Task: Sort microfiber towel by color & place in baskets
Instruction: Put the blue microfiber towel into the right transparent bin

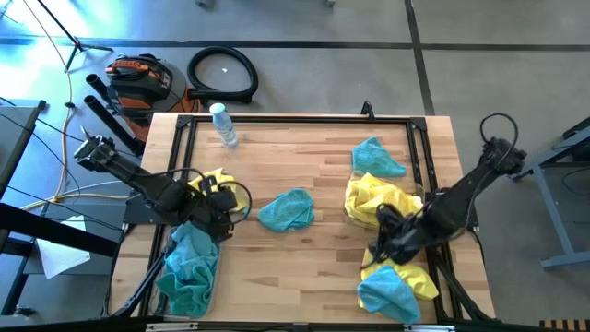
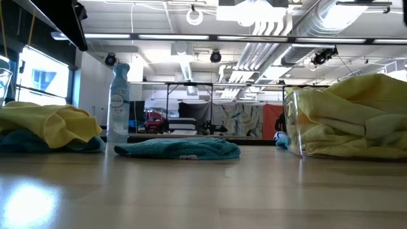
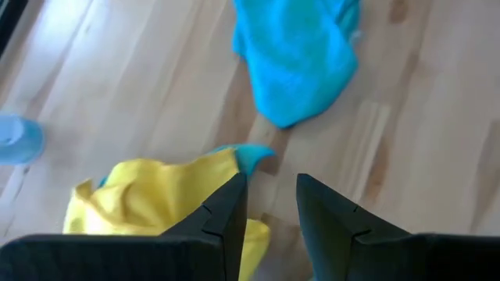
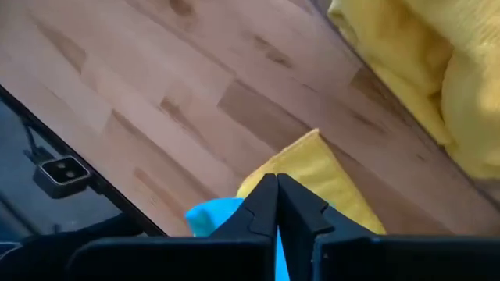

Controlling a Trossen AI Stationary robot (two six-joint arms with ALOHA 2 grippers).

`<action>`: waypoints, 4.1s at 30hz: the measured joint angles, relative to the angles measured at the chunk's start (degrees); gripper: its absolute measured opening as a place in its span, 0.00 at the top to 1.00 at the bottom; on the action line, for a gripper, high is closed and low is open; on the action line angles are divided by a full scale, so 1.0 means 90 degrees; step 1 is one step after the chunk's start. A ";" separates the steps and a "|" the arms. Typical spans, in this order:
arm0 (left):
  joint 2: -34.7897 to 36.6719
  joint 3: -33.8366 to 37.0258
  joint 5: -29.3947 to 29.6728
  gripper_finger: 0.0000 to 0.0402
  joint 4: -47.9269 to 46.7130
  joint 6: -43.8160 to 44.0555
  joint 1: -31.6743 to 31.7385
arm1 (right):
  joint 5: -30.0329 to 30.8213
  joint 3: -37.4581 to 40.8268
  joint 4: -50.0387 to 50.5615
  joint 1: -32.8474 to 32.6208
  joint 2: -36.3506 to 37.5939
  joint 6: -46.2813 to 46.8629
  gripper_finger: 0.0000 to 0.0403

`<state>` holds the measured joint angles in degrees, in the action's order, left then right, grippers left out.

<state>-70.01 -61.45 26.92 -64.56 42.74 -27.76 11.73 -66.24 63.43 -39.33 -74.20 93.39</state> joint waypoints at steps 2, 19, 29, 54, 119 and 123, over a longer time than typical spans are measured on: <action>0.0105 0.0000 -0.0080 0.75 -0.0032 -0.0134 0.0187 | 0.0111 -0.0615 0.0460 -0.0178 -0.0447 0.0172 0.99; 0.1313 0.0000 -0.0173 0.75 -0.0192 -0.0611 0.1044 | -0.0292 -0.3424 0.2083 -0.0895 -0.2854 0.1583 1.00; 0.1279 0.0000 -0.0173 0.75 -0.0189 -0.0709 0.1041 | -0.1504 -0.3373 0.1750 -0.1490 -0.3318 0.2682 0.91; 0.1267 0.0000 -0.0428 0.75 -0.0181 -0.0826 0.1039 | -0.1782 -0.2344 0.0070 -0.1678 -0.4798 0.2343 0.57; -0.0068 -0.0004 -0.1626 0.42 0.4772 -0.3710 0.0581 | 0.2397 -0.5584 -0.3046 0.1768 -0.4491 -0.6665 1.00; -0.0076 0.0000 -0.1531 0.42 0.4673 -0.3707 0.0582 | 0.2423 -0.5588 -0.3040 0.1766 -0.4470 -0.6718 1.00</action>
<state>-70.70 -61.45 13.14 -22.51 9.38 -22.52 33.54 -116.53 36.07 -23.44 -114.43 32.93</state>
